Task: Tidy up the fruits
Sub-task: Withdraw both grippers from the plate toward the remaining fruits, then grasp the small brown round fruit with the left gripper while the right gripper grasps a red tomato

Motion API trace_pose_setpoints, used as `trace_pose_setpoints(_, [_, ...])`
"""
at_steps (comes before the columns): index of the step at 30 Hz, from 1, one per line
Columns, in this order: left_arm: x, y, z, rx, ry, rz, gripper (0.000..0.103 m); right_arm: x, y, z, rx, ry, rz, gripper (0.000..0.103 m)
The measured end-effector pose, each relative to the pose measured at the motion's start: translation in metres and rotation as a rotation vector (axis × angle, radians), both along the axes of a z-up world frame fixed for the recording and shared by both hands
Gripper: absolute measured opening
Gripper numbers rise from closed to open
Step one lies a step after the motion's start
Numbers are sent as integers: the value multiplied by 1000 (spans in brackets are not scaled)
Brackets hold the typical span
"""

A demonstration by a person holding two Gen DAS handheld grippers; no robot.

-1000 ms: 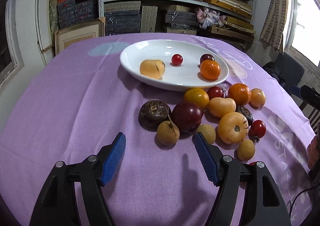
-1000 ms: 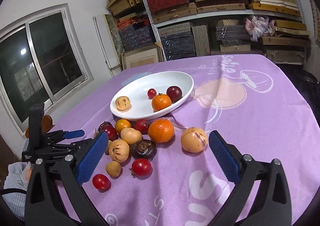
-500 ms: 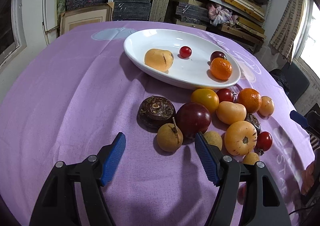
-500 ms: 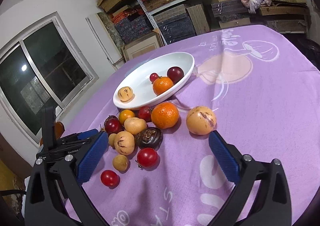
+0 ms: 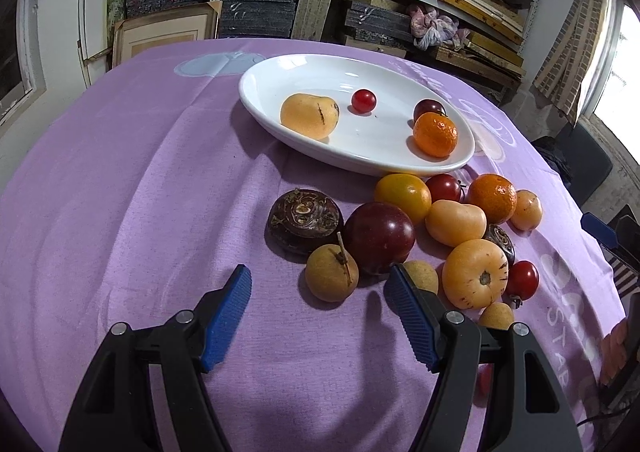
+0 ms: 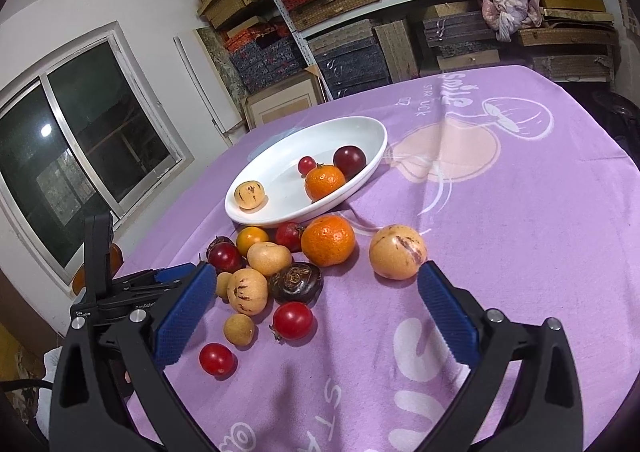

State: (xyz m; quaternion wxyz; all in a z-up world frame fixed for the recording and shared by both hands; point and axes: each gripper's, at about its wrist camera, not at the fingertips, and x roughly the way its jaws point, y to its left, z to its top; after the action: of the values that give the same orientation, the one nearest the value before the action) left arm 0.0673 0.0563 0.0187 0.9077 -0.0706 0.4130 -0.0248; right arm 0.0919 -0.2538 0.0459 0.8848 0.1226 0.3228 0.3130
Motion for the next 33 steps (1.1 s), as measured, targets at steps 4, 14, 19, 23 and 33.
trace_pose_setpoints(4, [2,-3,-2,0,14,-21,71,-2,-1,3,-1,-8,1,99])
trace_pose_setpoints(14, [6,2,-3,0,11,-22,61,-3,6,2,-71,7,31,99])
trace_pose_setpoints(19, [8,8,-2,13,6,-17,50,-10,25,-1,-227,-33,85,99])
trace_pose_setpoints(23, [7,-2,0,51,-2,-53,42,-14,38,-8,-293,-48,126,99])
trace_pose_setpoints(33, [6,-11,-2,81,-10,-98,31,-8,54,-29,-375,-17,174,68])
